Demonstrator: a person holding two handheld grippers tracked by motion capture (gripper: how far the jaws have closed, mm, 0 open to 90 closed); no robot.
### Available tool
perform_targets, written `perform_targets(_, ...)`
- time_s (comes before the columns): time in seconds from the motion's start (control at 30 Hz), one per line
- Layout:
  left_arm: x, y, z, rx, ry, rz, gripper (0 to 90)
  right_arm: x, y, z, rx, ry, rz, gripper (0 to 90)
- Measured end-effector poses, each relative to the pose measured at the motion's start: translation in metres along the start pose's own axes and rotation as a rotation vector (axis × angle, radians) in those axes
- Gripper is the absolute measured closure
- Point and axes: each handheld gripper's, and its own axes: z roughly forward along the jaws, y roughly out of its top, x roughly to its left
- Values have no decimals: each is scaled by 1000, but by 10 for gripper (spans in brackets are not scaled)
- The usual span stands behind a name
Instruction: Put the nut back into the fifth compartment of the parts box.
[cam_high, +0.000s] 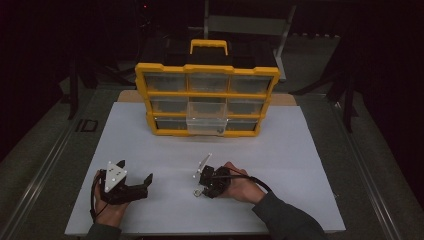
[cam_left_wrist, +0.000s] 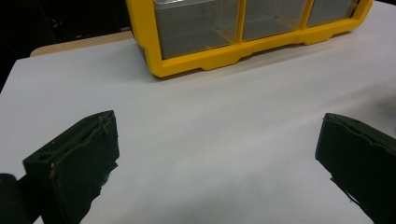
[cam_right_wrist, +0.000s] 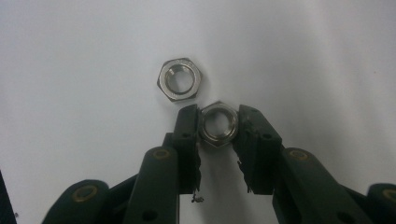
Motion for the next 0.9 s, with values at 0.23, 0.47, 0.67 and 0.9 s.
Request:
perform_targets(0.23,0,0,0,-2,0,-1,0,-2,-2,-3,-4,-10,4,701)
perform_targets(0.47,0,0,0,-1,1,-1,0,-3,-2,-11,-11,-11,1,701)
perform_targets(0.67,0,0,0,-1,0,-1,0,-5,-3,-17,-23,-3,14,701)
perform_targets(0.9,0,0,0,-2,1,0,0,-6,-3,-22,-27,1,15,701)
